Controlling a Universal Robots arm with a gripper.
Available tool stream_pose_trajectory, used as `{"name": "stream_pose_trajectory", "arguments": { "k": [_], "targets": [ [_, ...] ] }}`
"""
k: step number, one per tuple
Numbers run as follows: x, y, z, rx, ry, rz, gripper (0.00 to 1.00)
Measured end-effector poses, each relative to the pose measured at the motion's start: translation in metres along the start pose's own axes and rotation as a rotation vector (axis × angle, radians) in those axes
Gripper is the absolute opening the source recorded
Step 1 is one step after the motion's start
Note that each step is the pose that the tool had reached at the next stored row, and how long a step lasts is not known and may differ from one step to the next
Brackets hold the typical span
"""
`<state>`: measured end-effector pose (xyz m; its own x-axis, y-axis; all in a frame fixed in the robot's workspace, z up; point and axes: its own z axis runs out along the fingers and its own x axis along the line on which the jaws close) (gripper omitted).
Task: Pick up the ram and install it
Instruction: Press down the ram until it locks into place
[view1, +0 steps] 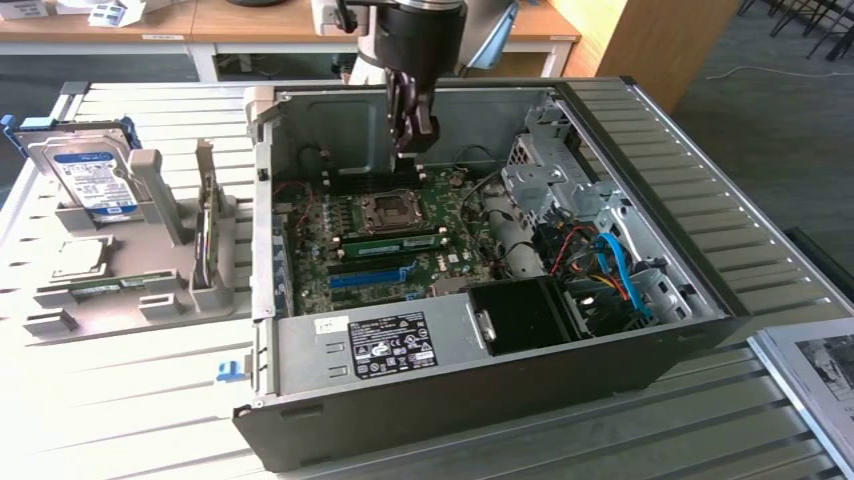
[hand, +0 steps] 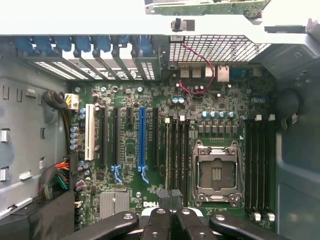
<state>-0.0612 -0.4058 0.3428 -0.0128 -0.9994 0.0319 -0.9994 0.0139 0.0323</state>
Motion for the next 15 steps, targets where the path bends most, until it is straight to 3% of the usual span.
{"name": "stream_pose_trajectory", "arguments": {
  "k": [15],
  "targets": [
    [0.0001, 0.0001, -0.0036, 0.0000, -0.0001, 0.000, 0.10]
  ]
}}
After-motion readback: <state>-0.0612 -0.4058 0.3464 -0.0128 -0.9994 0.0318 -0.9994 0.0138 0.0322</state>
